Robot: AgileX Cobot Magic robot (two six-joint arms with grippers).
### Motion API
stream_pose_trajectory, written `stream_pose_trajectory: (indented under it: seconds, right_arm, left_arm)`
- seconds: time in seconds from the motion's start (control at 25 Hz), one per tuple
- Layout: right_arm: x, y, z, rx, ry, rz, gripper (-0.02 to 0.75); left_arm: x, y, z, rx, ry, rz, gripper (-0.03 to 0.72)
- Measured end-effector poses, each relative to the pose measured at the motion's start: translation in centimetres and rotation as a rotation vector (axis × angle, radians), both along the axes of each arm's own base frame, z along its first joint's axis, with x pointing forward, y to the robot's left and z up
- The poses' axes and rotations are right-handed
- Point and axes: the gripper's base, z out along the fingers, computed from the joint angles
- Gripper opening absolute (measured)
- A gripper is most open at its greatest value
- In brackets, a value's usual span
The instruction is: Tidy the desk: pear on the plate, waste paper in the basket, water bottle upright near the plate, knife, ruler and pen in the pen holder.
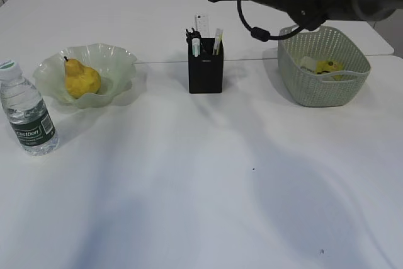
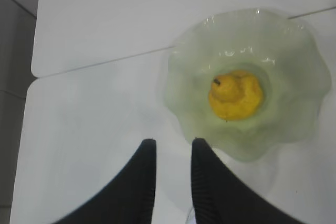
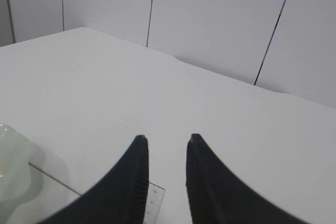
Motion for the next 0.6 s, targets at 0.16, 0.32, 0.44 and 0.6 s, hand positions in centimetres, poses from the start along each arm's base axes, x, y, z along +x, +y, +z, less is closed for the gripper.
stream_pose_trajectory:
  seconds: [0.16,0.32,0.44,0.6]
  right_arm:
    - [-1.1,-0.6,2.8,-0.027,-0.002,-0.028,0.217]
    - [-2.8,-1.3,5.3,-0.031,-0.009,-0.045,0.216]
    - [-4.2,-1.7,6.4,-0.035,-0.006,-0.05,0.216]
    - [-6.2,-2.3,7.0,-0.057,0.0,-0.047,0.216]
  left_arm:
    - [0.6,-0.2,0.6,-0.029,-0.094,-0.021,0.158]
    - [1.1,0.3,2.2,-0.077,-0.247,-0.028,0.158]
    - [1.2,1.3,3.3,-0.086,-0.328,-0.031,0.158]
    - [1.4,3.3,3.5,-0.093,-0.382,-0.008,0.158]
